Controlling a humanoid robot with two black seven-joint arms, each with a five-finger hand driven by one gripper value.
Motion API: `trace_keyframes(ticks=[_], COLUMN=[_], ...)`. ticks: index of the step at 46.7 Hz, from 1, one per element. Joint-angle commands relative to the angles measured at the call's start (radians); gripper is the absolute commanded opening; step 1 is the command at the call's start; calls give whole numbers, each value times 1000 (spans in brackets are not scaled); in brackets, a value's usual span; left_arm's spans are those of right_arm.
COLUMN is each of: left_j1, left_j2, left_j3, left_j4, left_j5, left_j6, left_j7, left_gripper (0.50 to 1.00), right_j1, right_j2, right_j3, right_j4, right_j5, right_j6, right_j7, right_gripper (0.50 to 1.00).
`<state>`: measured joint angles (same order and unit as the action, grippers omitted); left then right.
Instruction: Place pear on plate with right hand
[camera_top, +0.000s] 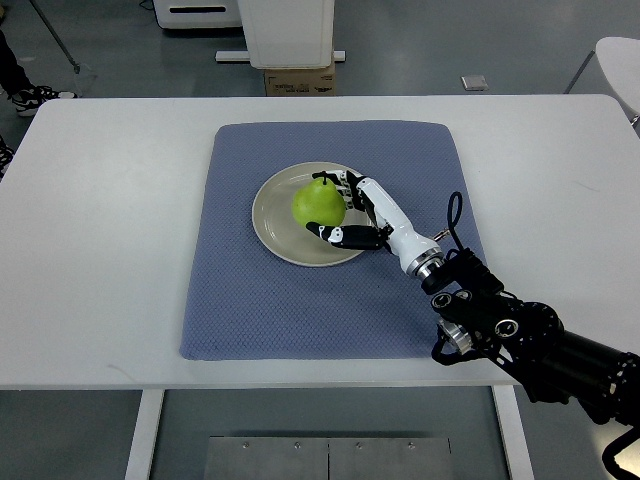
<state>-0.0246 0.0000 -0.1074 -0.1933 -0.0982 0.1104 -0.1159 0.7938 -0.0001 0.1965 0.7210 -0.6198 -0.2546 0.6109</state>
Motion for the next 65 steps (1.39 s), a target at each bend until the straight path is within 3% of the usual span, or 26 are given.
trace_keyframes(ticks=[1,6,11,21,26,32,39,49,65], left_j1=[0,0,0,0,0,0,0,0,0], left_j2=[0,0,0,0,0,0,0,0,0], left_j3=[0,0,0,0,0,0,0,0,0], left_j4=[0,0,0,0,0,0,0,0,0], left_j5=[0,0,0,0,0,0,0,0,0], left_j6=[0,0,0,0,0,0,0,0,0], left_j7=[-1,1,1,-1,1,1,-1,-1,1], left_gripper=[1000,1000,1000,1000,1000,1000,1000,1000,1000], right_j1=[-1,-1,1,-1,-1,-1,-1,-1,7], right_j2=[0,0,0,0,0,0,0,0,0], right_j3=[1,1,0,1,1,4,6,6,38], right_j4=[-2,-2,0,2,2,2,2,2,2], right_j5=[0,0,2,5,5,6,6,6,6], right_j6=[0,-5,-3,-3,-3,-3,-5,-5,-3], right_j7=[0,0,0,0,0,0,0,0,0], right_gripper=[500,500,598,686,796,841,941,966,964])
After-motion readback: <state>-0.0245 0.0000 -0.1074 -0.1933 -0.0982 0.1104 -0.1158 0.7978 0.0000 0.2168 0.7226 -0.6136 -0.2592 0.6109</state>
